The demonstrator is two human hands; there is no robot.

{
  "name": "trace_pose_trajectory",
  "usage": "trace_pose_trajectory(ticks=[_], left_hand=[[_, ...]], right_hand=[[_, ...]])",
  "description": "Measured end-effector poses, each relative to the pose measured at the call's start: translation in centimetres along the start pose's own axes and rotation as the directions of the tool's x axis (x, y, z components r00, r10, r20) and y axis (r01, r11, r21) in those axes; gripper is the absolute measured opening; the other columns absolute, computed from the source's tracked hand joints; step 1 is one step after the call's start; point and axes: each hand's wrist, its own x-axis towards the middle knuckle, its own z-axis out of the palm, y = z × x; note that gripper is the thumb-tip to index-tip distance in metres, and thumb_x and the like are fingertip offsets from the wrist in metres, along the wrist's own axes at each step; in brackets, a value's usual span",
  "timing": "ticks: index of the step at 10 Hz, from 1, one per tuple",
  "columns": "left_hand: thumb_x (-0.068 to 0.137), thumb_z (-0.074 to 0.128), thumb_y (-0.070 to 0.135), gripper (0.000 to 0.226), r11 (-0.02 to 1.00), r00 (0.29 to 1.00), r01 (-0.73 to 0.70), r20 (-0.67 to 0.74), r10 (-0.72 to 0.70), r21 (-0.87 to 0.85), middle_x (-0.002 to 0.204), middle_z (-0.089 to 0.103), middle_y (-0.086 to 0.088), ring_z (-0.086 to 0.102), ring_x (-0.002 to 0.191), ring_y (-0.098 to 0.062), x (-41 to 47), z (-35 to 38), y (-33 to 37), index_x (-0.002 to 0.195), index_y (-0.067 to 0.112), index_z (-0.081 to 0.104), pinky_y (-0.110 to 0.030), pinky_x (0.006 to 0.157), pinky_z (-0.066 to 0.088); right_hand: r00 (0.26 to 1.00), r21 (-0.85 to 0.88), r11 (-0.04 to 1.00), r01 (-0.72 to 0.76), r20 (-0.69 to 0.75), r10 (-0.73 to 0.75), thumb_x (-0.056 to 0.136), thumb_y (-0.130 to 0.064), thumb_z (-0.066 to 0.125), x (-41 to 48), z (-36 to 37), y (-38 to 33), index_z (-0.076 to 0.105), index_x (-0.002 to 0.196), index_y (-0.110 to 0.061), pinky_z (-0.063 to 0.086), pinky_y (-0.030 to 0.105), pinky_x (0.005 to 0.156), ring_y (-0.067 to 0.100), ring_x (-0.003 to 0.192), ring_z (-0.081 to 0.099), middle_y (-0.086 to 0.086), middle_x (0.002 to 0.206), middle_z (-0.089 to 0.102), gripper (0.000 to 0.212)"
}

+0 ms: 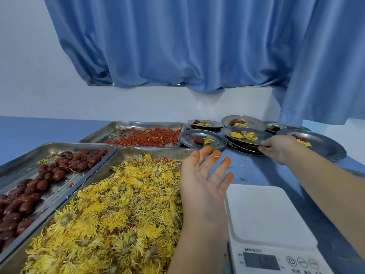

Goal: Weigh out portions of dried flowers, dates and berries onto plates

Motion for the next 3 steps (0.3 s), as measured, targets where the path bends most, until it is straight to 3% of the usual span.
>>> trace_pose_trajectory(ticks=[1,2,3], left_hand=[[0.096,0.046,0.036,0.034,1.0,1.0,-0.004,0.009,0.004,0.025,0.109,0.074,-0.006,0.072,0.097,-0.027,-0.3,0.1,-0.1,0.11,0.014,0.068,-0.046,0.095,0.05],[0.095,0.046,0.033,0.032,0.996,0.999,-0.011,0.033,0.008,0.084,0.11,0.073,-0.007,0.073,0.094,-0.027,-0.3,0.1,-0.4,0.108,0.013,0.067,-0.044,0.094,0.05],[0.095,0.046,0.031,0.027,0.993,0.999,-0.024,0.037,0.02,0.115,0.106,0.073,-0.006,0.073,0.091,-0.026,-1.1,0.6,-0.4,0.103,0.015,0.067,-0.039,0.081,0.051]], right_hand=[[0.998,0.012,1.0,0.018,0.064,-0.019,0.087,0.009,0.054,-1.9,-0.5,0.1,0.054,0.114,0.005,0.058,0.026,0.072,0.028,0.105,0.061,0.025,0.131,0.052,0.027],[0.992,0.088,0.996,-0.018,0.125,0.007,0.089,0.006,0.057,-4.9,-2.0,0.3,0.054,0.097,0.001,0.057,0.03,0.073,0.03,0.091,0.065,0.025,0.115,0.06,0.01],[0.99,0.075,0.996,0.047,0.128,-0.056,0.088,0.004,0.059,-9.0,-4.0,1.2,0.058,0.098,0.0,0.06,0.029,0.062,0.03,0.083,0.068,0.025,0.105,0.064,0.01]])
